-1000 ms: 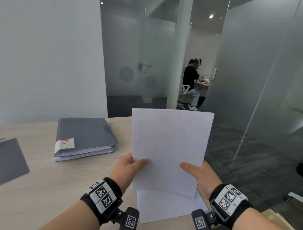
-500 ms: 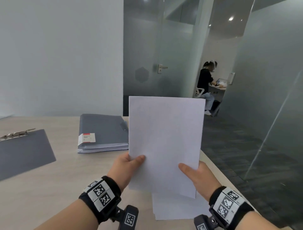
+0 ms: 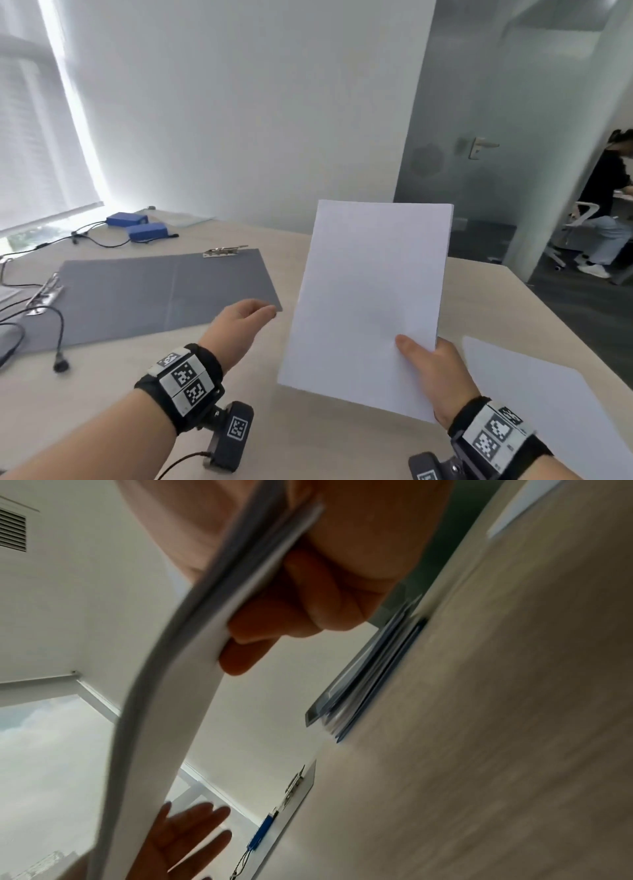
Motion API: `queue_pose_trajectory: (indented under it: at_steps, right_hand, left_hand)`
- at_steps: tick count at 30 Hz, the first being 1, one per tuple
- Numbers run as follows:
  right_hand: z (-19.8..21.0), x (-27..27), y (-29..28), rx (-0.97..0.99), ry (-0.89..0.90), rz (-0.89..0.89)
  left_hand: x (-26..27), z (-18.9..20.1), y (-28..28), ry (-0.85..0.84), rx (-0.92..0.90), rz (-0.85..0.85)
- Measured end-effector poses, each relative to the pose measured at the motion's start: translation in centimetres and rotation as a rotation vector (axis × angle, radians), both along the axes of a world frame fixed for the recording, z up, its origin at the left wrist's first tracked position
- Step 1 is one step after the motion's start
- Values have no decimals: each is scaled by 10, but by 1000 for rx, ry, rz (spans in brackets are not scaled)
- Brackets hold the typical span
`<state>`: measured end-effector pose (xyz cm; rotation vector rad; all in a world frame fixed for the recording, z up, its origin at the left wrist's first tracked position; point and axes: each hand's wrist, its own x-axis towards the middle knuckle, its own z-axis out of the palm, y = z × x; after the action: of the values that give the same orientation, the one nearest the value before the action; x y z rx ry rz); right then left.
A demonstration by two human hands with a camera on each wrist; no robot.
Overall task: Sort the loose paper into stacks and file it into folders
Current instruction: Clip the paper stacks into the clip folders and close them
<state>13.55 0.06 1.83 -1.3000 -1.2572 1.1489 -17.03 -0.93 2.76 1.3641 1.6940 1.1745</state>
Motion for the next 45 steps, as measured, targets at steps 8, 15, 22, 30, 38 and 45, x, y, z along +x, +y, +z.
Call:
queue_pose_trajectory:
  at_steps: [8, 15, 22, 30, 38, 45]
  right_hand:
    - [-8, -66, 17, -52, 52, 48]
    - [-6, -104, 18, -71, 75, 110]
    - [2, -140, 17, -71, 100, 179]
    - [-6, -175, 18, -119, 173, 251]
    - [-24, -213, 29, -177, 87, 288]
    - [-31, -244, 32, -189, 30, 323]
  left_hand:
    - [-129, -3, 27, 635, -451, 45]
    - [-141, -21, 17, 847, -650, -91]
    - [-99, -4, -30, 834, -582, -352]
    - [-138, -15, -64, 405, -350, -131]
    - [-219, -24, -77, 586, -445, 124]
    - [-242, -18, -70, 842, -553, 91]
